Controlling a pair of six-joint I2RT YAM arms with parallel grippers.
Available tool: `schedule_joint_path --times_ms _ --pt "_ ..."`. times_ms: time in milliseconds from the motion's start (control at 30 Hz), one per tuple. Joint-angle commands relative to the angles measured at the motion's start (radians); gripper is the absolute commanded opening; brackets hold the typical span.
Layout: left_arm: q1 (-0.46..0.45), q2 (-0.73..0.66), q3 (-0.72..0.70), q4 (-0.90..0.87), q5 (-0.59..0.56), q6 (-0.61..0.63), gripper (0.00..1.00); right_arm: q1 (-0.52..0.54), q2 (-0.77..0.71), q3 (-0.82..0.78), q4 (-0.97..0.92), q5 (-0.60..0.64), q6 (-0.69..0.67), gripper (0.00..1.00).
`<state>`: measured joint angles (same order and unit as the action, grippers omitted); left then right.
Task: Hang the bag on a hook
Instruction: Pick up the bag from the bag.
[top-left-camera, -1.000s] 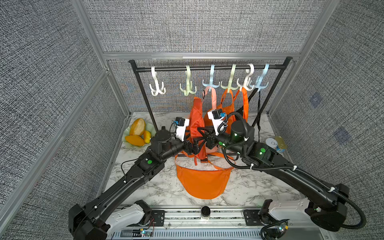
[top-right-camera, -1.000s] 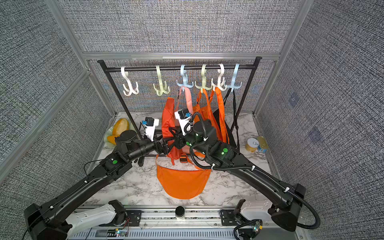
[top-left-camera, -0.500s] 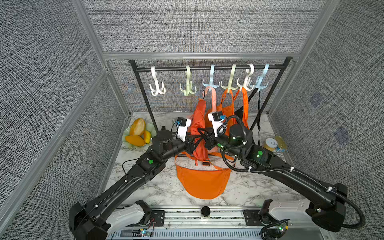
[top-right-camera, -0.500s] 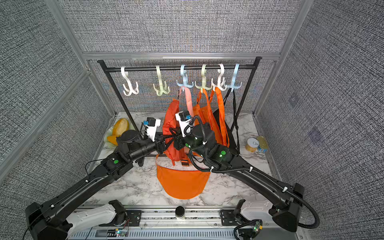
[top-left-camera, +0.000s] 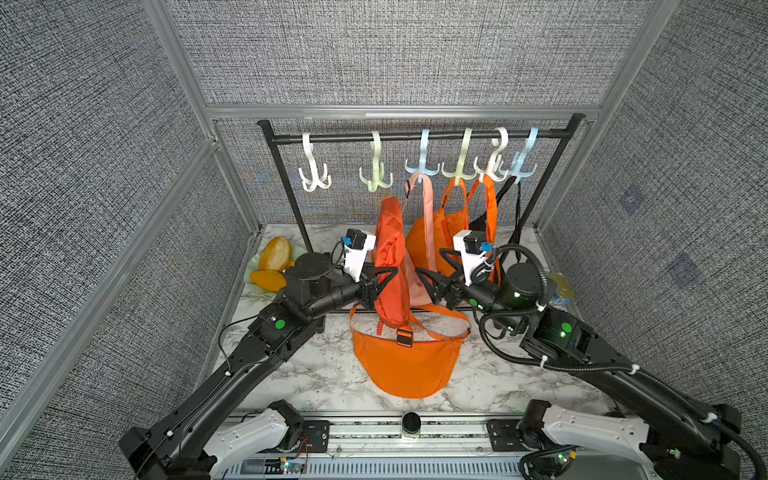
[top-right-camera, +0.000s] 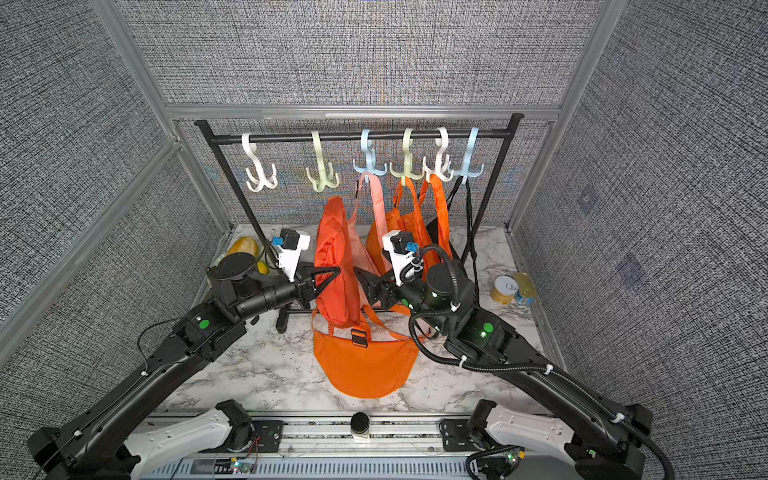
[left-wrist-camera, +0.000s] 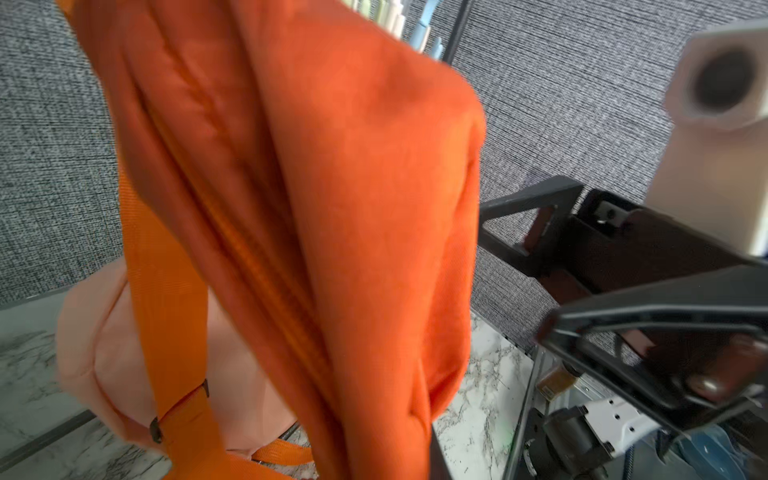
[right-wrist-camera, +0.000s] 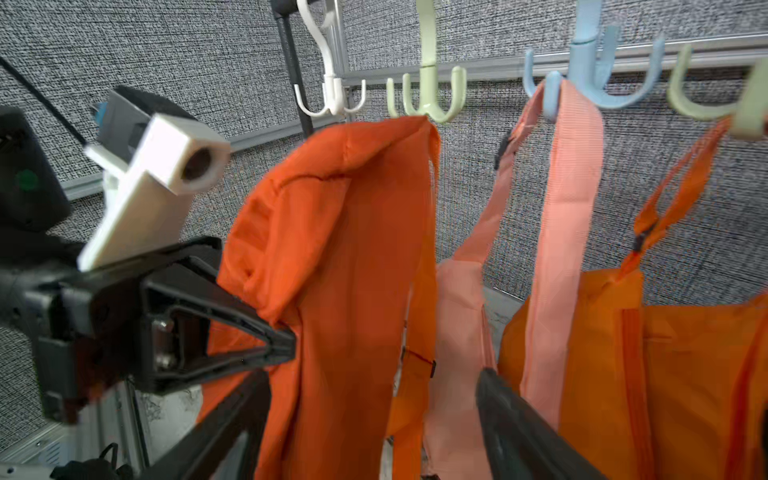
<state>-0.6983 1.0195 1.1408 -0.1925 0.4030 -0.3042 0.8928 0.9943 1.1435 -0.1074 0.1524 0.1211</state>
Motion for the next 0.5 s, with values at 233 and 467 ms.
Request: schedule_joint_path --times_ms 233,467 --pt "0.000 0.021 0.264 -0.291 0.436 0.209 0.00 -0.082 -0.226 -0.143 -0.099 0.028 -0.005 0.93" --pt "0.000 0.019 0.363 -0.362 0.456 0.241 0.00 -0.101 -0.252 -0.271 -0.112 0.013 0.056 0.99"
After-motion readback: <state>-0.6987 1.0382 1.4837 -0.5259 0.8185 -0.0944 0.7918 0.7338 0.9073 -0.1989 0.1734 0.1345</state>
